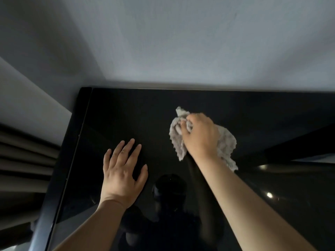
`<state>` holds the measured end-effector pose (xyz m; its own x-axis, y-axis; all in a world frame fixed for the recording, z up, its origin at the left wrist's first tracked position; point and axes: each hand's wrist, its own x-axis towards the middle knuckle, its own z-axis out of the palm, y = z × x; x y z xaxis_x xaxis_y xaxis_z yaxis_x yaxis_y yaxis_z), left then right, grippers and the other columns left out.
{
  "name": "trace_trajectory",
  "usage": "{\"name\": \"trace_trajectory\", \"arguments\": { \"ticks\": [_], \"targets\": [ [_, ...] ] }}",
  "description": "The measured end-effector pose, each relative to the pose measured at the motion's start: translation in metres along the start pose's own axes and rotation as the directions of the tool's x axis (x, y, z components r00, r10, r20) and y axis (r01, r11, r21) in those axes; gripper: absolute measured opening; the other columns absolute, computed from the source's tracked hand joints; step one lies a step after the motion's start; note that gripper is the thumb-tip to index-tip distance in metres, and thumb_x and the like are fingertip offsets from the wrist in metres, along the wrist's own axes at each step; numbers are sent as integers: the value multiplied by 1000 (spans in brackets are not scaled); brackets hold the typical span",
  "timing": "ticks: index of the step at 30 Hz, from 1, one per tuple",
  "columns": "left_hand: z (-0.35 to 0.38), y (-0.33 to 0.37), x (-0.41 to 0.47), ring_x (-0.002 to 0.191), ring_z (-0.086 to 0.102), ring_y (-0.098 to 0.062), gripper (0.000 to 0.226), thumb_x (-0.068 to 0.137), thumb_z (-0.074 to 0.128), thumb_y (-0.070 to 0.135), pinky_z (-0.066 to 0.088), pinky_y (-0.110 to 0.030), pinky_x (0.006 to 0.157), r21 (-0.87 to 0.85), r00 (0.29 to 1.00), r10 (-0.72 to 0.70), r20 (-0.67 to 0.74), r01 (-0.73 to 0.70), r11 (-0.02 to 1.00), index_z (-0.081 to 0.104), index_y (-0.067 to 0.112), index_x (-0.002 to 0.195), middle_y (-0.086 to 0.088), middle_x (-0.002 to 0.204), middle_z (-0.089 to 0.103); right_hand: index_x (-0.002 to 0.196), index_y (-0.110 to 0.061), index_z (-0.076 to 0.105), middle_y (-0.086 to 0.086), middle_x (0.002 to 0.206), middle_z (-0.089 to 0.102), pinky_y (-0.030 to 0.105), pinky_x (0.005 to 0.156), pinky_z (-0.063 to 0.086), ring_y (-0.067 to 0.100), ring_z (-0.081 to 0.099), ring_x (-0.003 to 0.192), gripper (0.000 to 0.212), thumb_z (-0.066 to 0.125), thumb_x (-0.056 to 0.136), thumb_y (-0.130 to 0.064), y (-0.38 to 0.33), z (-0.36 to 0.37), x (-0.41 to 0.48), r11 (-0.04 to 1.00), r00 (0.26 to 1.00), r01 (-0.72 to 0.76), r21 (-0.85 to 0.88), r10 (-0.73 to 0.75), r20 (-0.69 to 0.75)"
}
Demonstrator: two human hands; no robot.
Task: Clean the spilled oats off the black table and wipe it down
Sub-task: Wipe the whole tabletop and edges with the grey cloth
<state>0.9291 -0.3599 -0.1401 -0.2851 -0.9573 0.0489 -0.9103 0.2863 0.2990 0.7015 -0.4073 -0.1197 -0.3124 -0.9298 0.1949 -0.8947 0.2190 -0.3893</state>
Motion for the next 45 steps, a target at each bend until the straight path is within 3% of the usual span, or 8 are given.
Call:
{"name": "trace_trajectory", "arguments": {
  "ticks": [10,13,16,20,30,33,37,45],
  "targets": [
    [2,-1,0,143,23,-19,57,90,33,47,15,-50,117,19,1000,-6,-1,6,1000,47,19,138,0,151,36,74,-27,62,-14,69,51,10,55,31,2,48,63,17,56,85,-38,-3,-48,-114,976,996,38,216,-54,67],
    [2,-1,-1,144,22,-19,59,90,32,49,12,-48,118,26,1000,-7,-5,7,1000,46,20,139,0,151,35,81,-21,64,-7,78,56,20,60,36,9,51,72,15,61,89,-34,9,-47,-67,995,996,16,96,-7,-94],
    [2,0,-1,144,20,-19,60,90,30,51,9,-46,119,27,1000,-4,-19,4,1000,46,20,140,0,152,34,97,-17,68,1,89,60,28,62,41,20,57,82,20,59,91,-34,15,-26,-38,996,996,-85,-17,84,-13],
    [1,-1,-2,144,18,-19,63,89,27,53,7,-46,119,30,1000,-6,-24,7,1000,44,21,141,0,153,33,80,-19,61,-5,78,56,22,62,35,14,52,70,16,57,88,-33,0,-15,-91,999,996,-35,-18,33,-77],
    [-19,-1,-24,147,5,-19,68,92,22,58,0,-44,120,-12,986,110,122,-109,994,33,19,147,-1,158,18,75,-29,62,-12,71,55,17,52,41,7,53,64,13,60,83,-38,-13,-74,-216,972,990,-68,226,36,139],
    [-37,0,-64,144,20,-23,64,92,27,52,10,-45,119,-122,990,140,22,-137,983,46,12,138,-5,152,34,82,-23,67,-9,80,57,24,56,44,9,55,70,10,64,86,-32,0,-74,-176,986,994,-89,143,97,-51],
    [-42,-2,-128,140,30,-24,57,92,35,44,21,-50,116,-169,987,160,12,-156,973,53,9,133,-6,146,43,93,-20,65,0,90,59,29,59,39,21,56,81,15,59,90,-33,-3,-42,-155,986,988,-151,-64,152,5],
    [-18,-8,-182,145,19,-21,57,93,36,42,12,-46,118,-31,980,173,94,-171,985,44,11,141,-4,153,32,77,-21,63,-10,74,56,14,58,38,6,50,65,9,67,83,-25,-24,-58,-283,997,997,40,70,-44,56]
  ]
}}
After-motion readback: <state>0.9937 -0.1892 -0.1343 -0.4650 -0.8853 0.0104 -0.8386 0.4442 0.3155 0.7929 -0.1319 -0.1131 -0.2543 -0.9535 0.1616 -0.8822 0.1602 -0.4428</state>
